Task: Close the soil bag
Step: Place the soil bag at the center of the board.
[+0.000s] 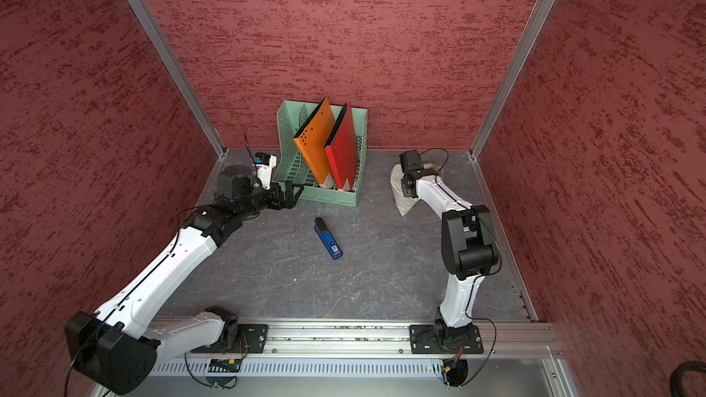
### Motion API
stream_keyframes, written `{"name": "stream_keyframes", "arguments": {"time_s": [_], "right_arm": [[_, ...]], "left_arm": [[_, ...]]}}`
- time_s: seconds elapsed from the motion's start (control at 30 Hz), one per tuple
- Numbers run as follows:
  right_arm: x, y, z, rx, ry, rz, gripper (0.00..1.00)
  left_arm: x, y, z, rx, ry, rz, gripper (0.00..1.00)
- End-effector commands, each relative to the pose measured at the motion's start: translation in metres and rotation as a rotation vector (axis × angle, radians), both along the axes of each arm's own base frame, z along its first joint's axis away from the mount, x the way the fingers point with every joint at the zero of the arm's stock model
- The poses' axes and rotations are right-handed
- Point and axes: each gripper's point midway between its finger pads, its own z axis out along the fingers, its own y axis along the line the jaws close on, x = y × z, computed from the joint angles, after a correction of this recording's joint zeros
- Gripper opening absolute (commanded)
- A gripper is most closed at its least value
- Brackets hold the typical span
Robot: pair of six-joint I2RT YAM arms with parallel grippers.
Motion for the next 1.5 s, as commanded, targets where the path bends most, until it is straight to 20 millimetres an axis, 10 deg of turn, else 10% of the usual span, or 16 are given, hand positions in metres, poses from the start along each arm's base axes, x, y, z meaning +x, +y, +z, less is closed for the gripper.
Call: {"name": "stream_keyframes", "arguments": {"time_s": [0.0, 0.4, 0.77, 1.47], "right_arm": [[-0.002, 0.003, 0.009, 0.049, -0.003, -0.009, 0.67], [-0.007, 0.004, 0.030, 0.097, -0.025, -0.025, 0.98], [-0.019, 0.009, 0.056, 0.174, -0.088, -0.015, 0.98], [-0.075, 0.018, 0.174, 0.468, -0.474, 0.019, 0.96]], "left_arm": [[-0.004, 0.002, 0.014, -0.010, -0.029, 0.014, 1.00], [-0.007, 0.005, 0.019, -0.020, -0.047, 0.028, 1.00], [-0.012, 0.013, 0.018, -0.012, -0.058, 0.059, 1.00], [-0.022, 0.060, 0.025, 0.073, -0.118, 0.222, 1.00]]}}
